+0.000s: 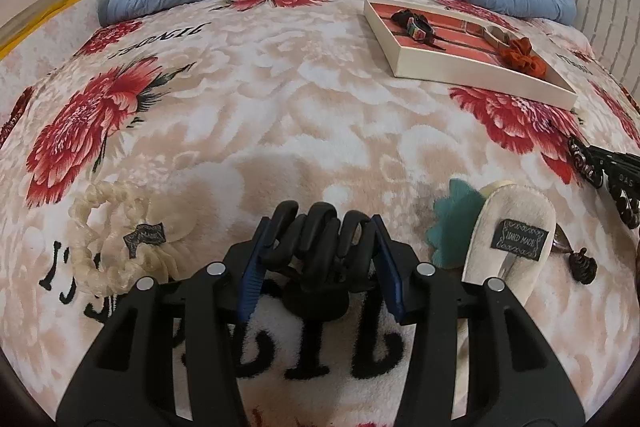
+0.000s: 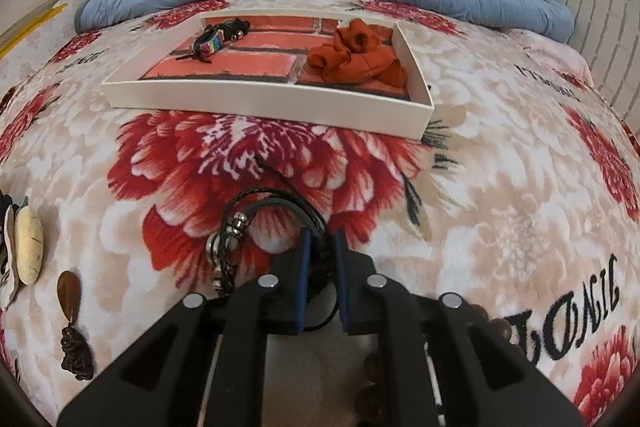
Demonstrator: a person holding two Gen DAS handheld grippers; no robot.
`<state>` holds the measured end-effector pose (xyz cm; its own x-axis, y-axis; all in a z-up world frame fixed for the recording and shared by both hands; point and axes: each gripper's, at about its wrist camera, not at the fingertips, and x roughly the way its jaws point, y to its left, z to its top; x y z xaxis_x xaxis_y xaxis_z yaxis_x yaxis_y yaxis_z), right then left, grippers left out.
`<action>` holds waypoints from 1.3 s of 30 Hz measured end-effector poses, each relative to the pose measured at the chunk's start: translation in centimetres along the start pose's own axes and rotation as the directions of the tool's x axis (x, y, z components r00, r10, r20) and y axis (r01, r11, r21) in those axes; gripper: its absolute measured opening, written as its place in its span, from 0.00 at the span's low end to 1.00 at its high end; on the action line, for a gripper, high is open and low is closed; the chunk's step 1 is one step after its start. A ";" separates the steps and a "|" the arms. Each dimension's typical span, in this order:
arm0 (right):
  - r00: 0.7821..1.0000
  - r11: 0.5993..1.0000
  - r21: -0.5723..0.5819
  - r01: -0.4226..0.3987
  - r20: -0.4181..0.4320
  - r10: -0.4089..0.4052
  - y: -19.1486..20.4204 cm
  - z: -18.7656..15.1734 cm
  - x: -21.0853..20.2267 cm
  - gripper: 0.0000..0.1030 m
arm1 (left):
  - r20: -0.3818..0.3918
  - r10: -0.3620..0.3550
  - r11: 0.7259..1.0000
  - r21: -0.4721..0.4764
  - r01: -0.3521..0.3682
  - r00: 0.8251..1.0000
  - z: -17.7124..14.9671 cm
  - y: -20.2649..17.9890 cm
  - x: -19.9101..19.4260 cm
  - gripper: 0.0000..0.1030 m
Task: Organize jewelry
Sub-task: 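Grasp the black claw clip with the left tool while the right tool grasps the black cord bracelet, then carry the claw clip and cord bracelet with both tools over the tray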
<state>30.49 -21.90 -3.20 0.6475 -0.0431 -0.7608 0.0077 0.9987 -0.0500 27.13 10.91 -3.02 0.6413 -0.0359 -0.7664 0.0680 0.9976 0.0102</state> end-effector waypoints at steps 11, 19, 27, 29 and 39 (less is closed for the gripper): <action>0.998 1.000 0.026 -0.014 0.068 0.012 -0.7 2.0 -1.9 0.12 | 0.065 0.002 1.000 -0.014 -0.001 0.998 4.2 -0.5 -2.0 0.46; 0.993 0.998 0.050 -0.033 0.116 0.027 -1.8 5.1 -2.7 0.12 | 0.107 -0.033 0.999 0.005 0.032 0.994 8.6 -3.5 -2.6 0.46; 0.988 0.997 0.069 -0.032 0.151 0.021 -2.8 9.6 -2.2 0.12 | 0.133 -0.047 0.999 0.016 0.045 0.990 14.3 -6.9 -1.1 0.46; 0.988 0.997 0.069 -0.030 0.156 0.019 -3.1 10.7 -1.8 0.12 | 0.132 -0.042 0.999 0.025 0.039 0.990 15.5 -7.7 -0.3 0.46; 0.988 0.998 0.066 -0.007 0.157 -0.004 -4.0 14.4 1.8 0.12 | 0.113 -0.060 0.997 0.054 0.054 0.992 19.2 -11.6 3.8 0.46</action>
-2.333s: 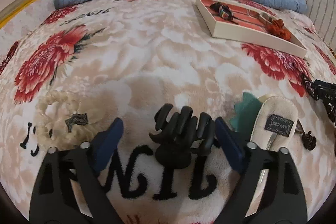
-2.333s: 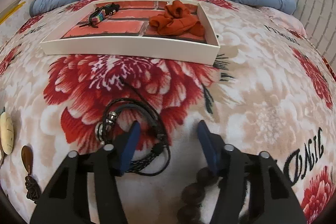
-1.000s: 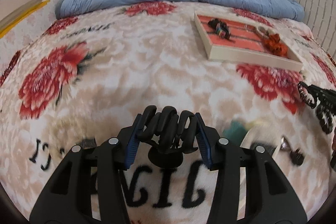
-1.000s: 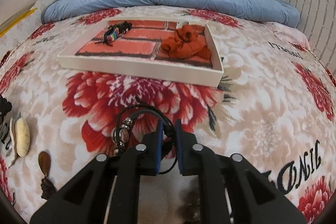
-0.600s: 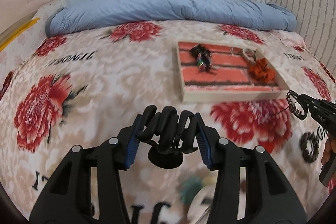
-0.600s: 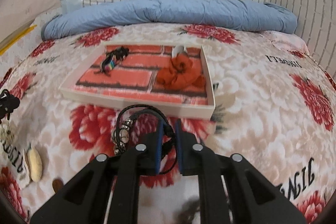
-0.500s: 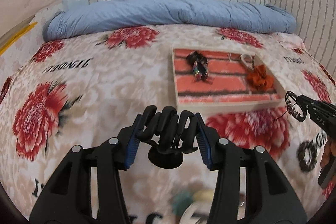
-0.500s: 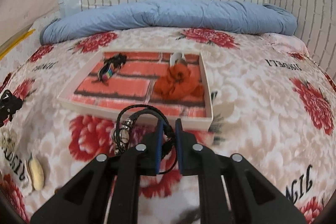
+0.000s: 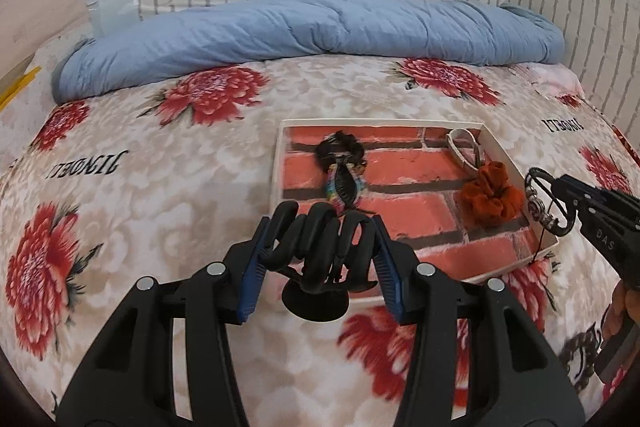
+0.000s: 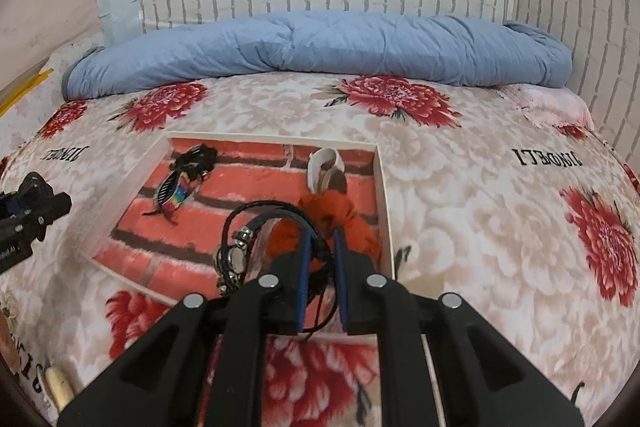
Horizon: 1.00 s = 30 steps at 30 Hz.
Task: Organize jewelry
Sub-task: 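Carry the claw clip and cord bracelet with both tools over the tray, then open both tools to drop the claw clip and cord bracelet into the tray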
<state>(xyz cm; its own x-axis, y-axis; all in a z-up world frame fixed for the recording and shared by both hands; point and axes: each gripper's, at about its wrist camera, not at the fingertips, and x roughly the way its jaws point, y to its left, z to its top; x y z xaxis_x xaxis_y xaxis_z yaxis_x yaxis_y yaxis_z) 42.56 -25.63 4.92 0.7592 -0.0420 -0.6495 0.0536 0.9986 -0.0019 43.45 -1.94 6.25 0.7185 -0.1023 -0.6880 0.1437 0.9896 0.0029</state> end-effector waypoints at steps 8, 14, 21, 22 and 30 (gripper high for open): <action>0.999 1.000 0.015 0.026 -0.022 -0.026 -1.2 0.5 3.0 0.12 | -0.044 -0.004 1.000 0.022 0.005 0.999 1.2 -2.2 4.0 0.46; 0.999 0.999 0.029 0.037 -0.037 -0.036 -1.7 0.7 4.9 0.12 | -0.068 -0.005 0.999 0.036 0.008 0.998 1.6 -3.4 6.1 0.46; 0.997 0.998 0.026 0.053 -0.054 -0.052 -1.6 0.0 6.7 0.12 | -0.094 0.027 0.999 0.037 -0.023 0.995 1.4 -3.3 8.5 0.46; 0.997 0.998 0.024 0.054 -0.058 -0.052 -1.5 -0.1 6.9 0.12 | -0.099 0.030 0.999 0.034 -0.026 0.995 1.4 -3.2 8.7 0.46; 0.995 0.999 0.000 0.051 -0.083 -0.051 -0.5 -1.1 8.5 0.12 | -0.137 0.061 0.998 0.030 -0.057 0.989 1.1 -2.5 11.1 0.46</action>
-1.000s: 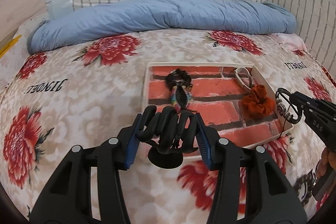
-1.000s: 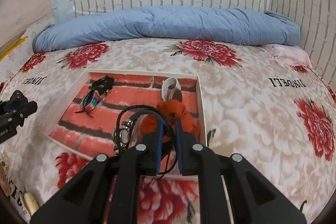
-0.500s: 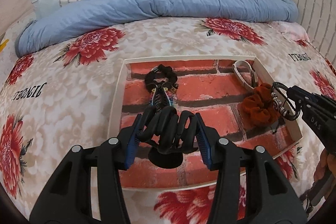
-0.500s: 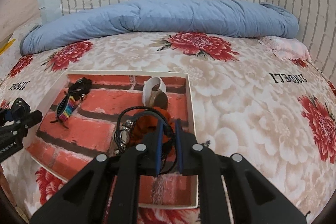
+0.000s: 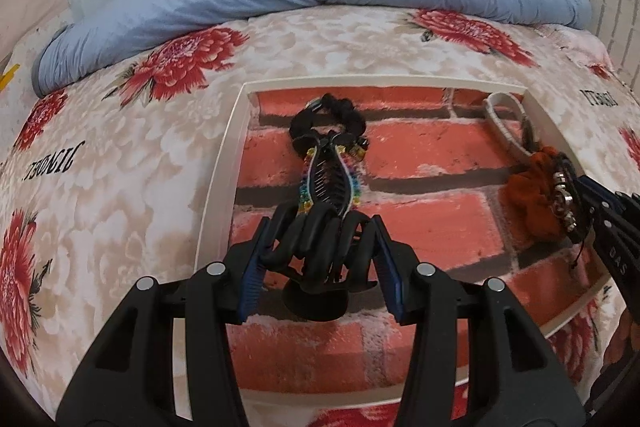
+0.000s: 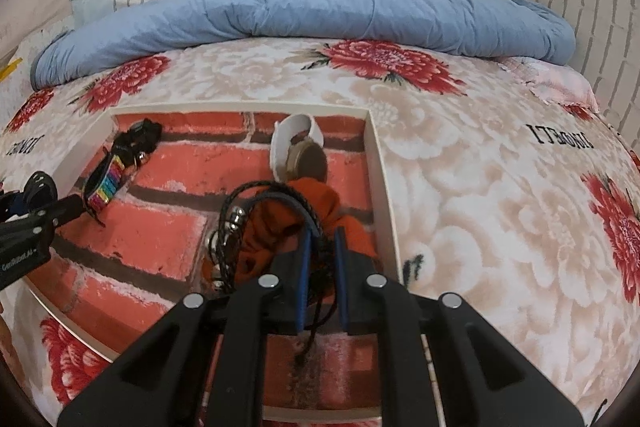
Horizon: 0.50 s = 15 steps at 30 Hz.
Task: Organize jewelry
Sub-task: 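Open both tools to drop the claw clip and cord bracelet into the tray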
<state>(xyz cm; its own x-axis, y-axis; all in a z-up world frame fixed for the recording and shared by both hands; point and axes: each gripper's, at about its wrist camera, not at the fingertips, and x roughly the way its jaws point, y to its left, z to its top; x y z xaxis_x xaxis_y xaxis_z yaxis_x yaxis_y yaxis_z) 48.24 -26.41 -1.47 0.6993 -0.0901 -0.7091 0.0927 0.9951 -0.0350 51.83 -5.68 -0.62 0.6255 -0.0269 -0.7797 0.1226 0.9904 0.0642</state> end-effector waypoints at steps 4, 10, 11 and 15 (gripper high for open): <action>1.000 1.000 -0.010 -0.001 -0.018 0.001 0.5 -0.4 0.5 0.12 | -0.017 0.011 1.000 -0.001 -0.011 1.000 0.2 0.2 0.9 0.46; 0.999 1.000 -0.020 -0.002 -0.036 0.002 1.0 -0.9 0.8 0.12 | -0.012 0.008 1.000 -0.013 -0.008 1.000 0.3 0.4 1.2 0.47; 0.999 1.000 -0.024 0.000 -0.037 -0.001 1.1 -1.0 0.8 0.12 | -0.011 0.007 1.000 -0.014 -0.007 1.000 0.3 0.5 1.1 0.47; 0.999 1.000 -0.030 -0.004 -0.040 0.003 1.3 -1.3 0.5 0.12 | -0.015 0.005 1.000 -0.016 -0.006 1.000 0.1 0.5 1.0 0.47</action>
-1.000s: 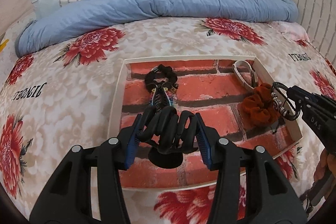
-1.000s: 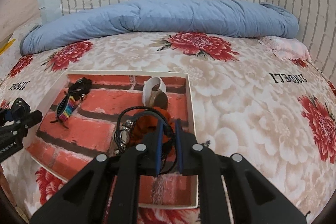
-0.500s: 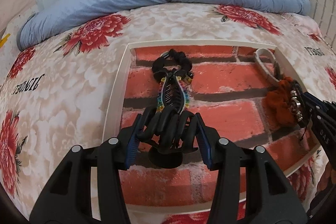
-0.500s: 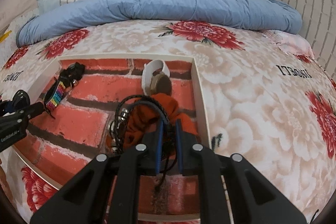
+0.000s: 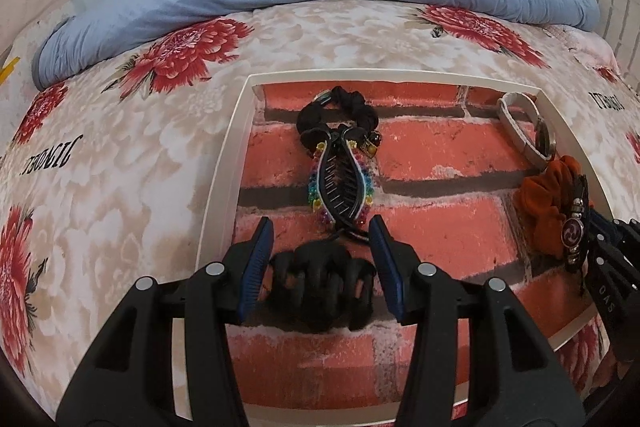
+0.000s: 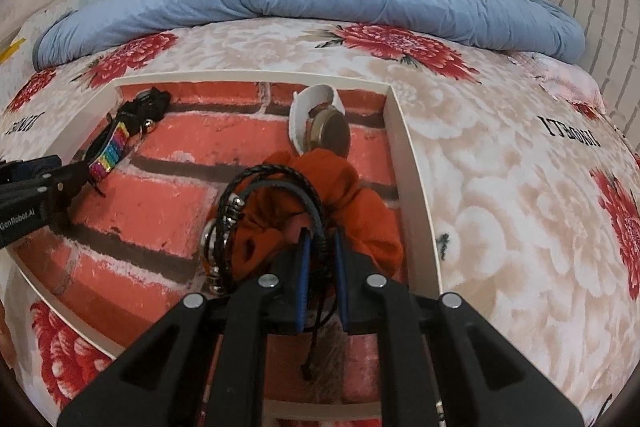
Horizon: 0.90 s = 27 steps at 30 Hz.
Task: Organize jewelry
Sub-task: 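Open both tools to drop the claw clip and cord bracelet into the tray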
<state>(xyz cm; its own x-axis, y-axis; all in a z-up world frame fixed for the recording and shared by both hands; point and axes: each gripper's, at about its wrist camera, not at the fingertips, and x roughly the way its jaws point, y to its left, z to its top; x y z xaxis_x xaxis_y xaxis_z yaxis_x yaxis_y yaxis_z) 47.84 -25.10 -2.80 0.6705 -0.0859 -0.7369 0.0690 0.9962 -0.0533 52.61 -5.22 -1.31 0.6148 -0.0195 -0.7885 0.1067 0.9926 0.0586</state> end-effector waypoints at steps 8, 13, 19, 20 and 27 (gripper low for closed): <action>0.999 0.999 0.005 -0.035 -0.006 0.035 -0.2 -0.5 -1.1 0.12 | 0.000 -0.001 1.000 0.003 0.001 1.000 -0.6 -0.2 -1.0 0.48; 0.999 0.999 0.020 -0.043 -0.013 0.043 -0.9 -0.2 -2.1 0.28 | 0.028 -0.002 1.000 0.006 0.002 1.000 -0.3 -0.1 -3.0 0.64; 0.999 0.999 0.026 -0.036 -0.006 0.036 -1.9 -0.1 -4.5 0.50 | 0.067 -0.001 1.000 0.019 -0.001 0.998 -0.5 0.5 -6.6 0.82; 0.999 0.999 0.031 -0.034 0.000 0.034 -2.2 -0.1 -5.1 0.53 | 0.074 0.005 1.000 0.024 -0.006 0.997 -0.7 0.7 -7.3 0.84; 0.999 0.993 0.107 -0.043 0.035 0.039 -5.0 -0.6 -8.6 0.70 | 0.112 0.018 1.000 -0.007 -0.017 0.994 -2.1 3.1 -11.3 0.95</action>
<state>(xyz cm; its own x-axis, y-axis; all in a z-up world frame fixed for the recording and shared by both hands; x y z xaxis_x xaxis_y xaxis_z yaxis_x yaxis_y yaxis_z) 41.27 -29.36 3.44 0.6978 -0.0471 -0.7147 0.1186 0.9917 0.0504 44.35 -1.66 6.48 0.7005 -0.0153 -0.7134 0.0905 0.9936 0.0676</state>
